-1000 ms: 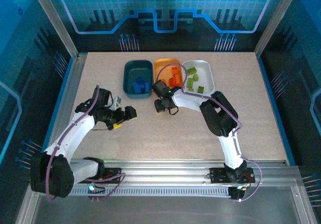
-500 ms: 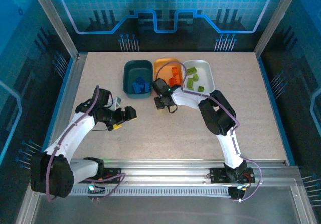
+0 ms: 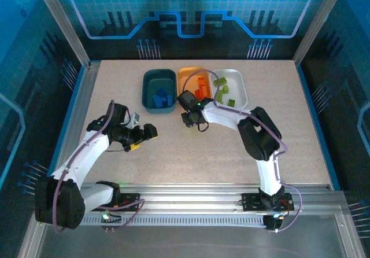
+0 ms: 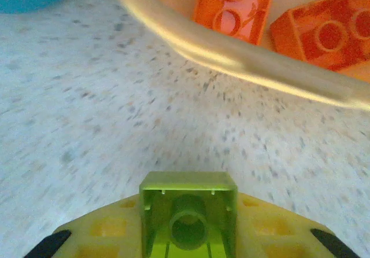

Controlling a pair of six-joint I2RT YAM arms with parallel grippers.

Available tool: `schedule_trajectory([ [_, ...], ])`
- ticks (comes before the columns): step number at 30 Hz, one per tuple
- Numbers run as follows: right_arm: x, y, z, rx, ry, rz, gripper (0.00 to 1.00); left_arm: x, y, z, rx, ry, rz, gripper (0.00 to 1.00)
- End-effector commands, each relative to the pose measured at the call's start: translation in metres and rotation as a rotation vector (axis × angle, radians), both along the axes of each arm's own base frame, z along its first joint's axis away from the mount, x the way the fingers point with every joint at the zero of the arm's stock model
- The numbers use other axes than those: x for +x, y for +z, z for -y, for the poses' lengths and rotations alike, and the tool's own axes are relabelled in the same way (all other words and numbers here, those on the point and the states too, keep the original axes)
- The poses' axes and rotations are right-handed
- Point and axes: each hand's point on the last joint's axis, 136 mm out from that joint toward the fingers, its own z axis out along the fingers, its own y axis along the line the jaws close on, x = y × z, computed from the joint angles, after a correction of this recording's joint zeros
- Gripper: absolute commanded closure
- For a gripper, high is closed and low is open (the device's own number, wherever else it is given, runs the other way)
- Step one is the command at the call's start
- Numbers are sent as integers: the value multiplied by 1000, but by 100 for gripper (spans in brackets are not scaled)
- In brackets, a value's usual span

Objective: Sort the legos into containers by color

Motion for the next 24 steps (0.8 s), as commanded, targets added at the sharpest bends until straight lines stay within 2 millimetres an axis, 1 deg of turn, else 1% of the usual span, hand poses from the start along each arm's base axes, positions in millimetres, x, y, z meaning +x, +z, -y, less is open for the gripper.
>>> schedule_trajectory([
  [1,-19,72,1,90,1,70,73,1,1,-2,-13,25,13,1],
  [3,-20,101,7,129,-10,103,72,4,2,-1,-21,31,21,1],
  [5,-16,125,20,130,-36,133,72,8,2,0,-31,35,28,1],
  [6,-9,141,26,138,-59,160,72,11,3,1,-38,37,33,1],
  [8,3,164,37,157,-98,207,72,18,3,2,-45,41,39,1],
  [10,18,179,48,177,-148,245,71,26,1,4,-54,47,39,1],
  [12,31,190,59,201,-183,253,71,35,0,6,-66,46,28,1],
  [15,47,198,80,188,-218,258,71,51,0,10,-78,43,20,1],
  [17,56,197,95,186,-243,248,71,61,0,12,-85,50,18,1],
  [20,71,185,118,192,-292,208,71,73,-2,16,-101,59,2,1],
  [24,88,160,145,209,-360,138,70,82,-4,17,-106,63,-19,1],
])
